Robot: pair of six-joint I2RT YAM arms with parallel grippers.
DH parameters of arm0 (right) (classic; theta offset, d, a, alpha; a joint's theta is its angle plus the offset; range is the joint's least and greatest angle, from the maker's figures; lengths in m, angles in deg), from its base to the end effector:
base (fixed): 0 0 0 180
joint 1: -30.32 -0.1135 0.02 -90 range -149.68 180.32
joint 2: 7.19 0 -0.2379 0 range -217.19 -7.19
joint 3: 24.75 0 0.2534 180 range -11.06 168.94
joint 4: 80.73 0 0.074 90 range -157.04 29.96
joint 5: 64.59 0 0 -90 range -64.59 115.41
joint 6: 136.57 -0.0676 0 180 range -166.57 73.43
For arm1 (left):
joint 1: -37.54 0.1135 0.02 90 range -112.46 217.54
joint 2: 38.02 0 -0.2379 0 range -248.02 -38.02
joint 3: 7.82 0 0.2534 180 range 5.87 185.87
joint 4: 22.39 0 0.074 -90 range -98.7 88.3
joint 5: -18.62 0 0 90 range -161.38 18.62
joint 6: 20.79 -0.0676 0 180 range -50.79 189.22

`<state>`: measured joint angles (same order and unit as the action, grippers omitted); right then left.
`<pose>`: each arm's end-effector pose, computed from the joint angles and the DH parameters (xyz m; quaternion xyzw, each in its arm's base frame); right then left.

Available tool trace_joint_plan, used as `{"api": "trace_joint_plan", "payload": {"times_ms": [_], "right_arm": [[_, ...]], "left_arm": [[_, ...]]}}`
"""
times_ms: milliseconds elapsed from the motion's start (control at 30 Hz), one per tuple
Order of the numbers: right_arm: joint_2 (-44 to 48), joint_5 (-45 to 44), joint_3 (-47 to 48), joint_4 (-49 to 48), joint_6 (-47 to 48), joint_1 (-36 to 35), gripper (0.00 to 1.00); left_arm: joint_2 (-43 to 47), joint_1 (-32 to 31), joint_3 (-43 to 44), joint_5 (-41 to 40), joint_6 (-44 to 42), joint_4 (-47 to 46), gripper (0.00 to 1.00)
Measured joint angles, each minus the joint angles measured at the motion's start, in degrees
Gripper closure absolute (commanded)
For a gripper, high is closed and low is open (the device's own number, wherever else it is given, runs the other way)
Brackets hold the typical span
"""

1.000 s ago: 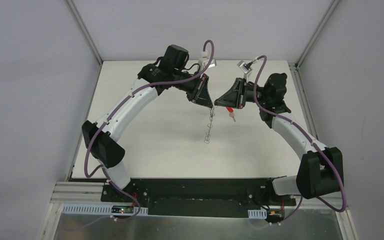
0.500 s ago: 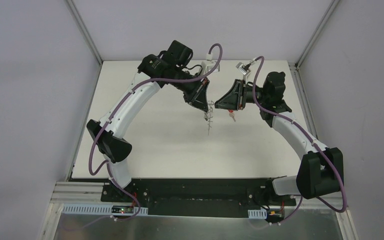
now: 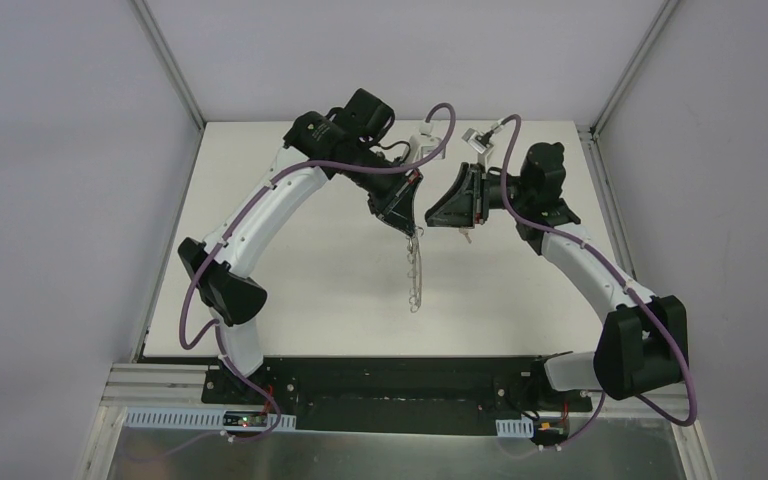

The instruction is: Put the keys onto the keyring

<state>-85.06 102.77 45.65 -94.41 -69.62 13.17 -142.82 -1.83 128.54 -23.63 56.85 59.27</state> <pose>0.2763 0.1543 0.3227 -0.4378 0.5445 0.5916 0.4023 0.2569 -0.2755 0.3845 0.4992 0.7132 -0.4428 0.2145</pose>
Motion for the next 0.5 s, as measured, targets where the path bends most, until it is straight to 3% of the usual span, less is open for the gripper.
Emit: {"api": "trace_joint_plan", "payload": {"times_ms": [500], "right_arm": [[0.09, 1.55, 0.28, 0.33, 0.15, -2.25, 0.64]], "left_arm": [[-0.35, -0.02, -0.02, 0.39, -0.46, -0.22, 1.00]]}}
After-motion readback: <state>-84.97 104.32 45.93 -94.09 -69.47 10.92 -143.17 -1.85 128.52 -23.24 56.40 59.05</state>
